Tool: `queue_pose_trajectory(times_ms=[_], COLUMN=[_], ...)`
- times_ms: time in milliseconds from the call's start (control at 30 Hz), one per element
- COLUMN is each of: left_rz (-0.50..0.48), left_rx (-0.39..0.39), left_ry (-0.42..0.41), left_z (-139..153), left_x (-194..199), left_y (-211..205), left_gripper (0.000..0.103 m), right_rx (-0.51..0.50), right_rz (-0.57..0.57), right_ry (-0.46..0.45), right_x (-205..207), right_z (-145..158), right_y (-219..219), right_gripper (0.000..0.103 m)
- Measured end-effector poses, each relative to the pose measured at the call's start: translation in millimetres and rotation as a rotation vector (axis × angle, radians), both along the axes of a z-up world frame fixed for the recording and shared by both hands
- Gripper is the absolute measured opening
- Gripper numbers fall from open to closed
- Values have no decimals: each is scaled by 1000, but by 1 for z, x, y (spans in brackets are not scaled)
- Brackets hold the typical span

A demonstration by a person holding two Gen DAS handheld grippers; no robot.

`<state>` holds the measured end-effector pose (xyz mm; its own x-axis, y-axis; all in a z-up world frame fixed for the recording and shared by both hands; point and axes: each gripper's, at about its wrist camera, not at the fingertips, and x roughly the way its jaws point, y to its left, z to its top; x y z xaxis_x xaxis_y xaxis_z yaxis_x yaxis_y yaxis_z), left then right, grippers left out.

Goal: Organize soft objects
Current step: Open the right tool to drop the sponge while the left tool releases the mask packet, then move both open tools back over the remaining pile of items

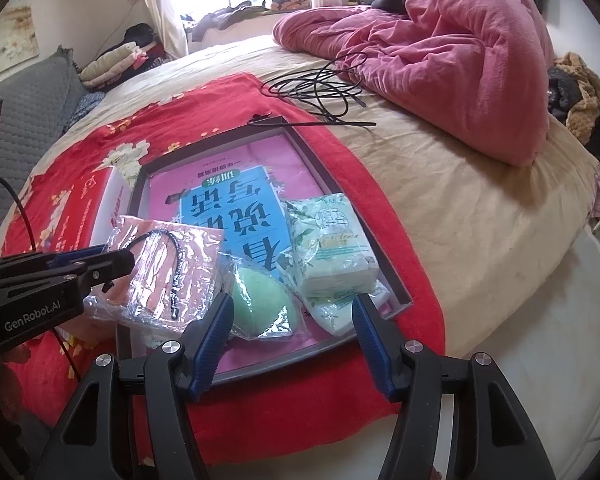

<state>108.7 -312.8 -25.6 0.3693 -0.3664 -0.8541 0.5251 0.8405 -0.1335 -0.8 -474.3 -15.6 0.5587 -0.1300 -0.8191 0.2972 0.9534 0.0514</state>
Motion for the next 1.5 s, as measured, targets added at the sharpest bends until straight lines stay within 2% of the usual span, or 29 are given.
queue_pose_trajectory(times_ms=[67, 267, 500, 733, 900, 967, 1500], left_rz=[-1, -8, 3, 15, 26, 32, 124], left_rx=[-3, -14, -27, -36, -37, -37, -79], left_ry=[-1, -17, -41, -55, -61, -63, -88], left_z=[2, 11, 25, 37, 41, 43, 64], left_x=[-1, -6, -15, -25, -32, -36, -55], left_y=[0, 3, 14, 25, 33, 38, 100], left_gripper=[35, 37, 51, 58, 60, 60, 62], right_rx=[-4, -18, -30, -46, -57, -60, -85], right_rz=[-8, -14, -11, -7, -1, 2, 75], right_ry=[-1, -2, -18, -28, -34, -36, -80], right_x=[-2, -3, -5, -7, -8, -8, -7], right_z=[1, 7, 16, 23, 28, 31, 56], right_y=[-1, -1, 5, 13, 19, 22, 66], right_gripper=[66, 68, 69, 69, 70, 75, 76])
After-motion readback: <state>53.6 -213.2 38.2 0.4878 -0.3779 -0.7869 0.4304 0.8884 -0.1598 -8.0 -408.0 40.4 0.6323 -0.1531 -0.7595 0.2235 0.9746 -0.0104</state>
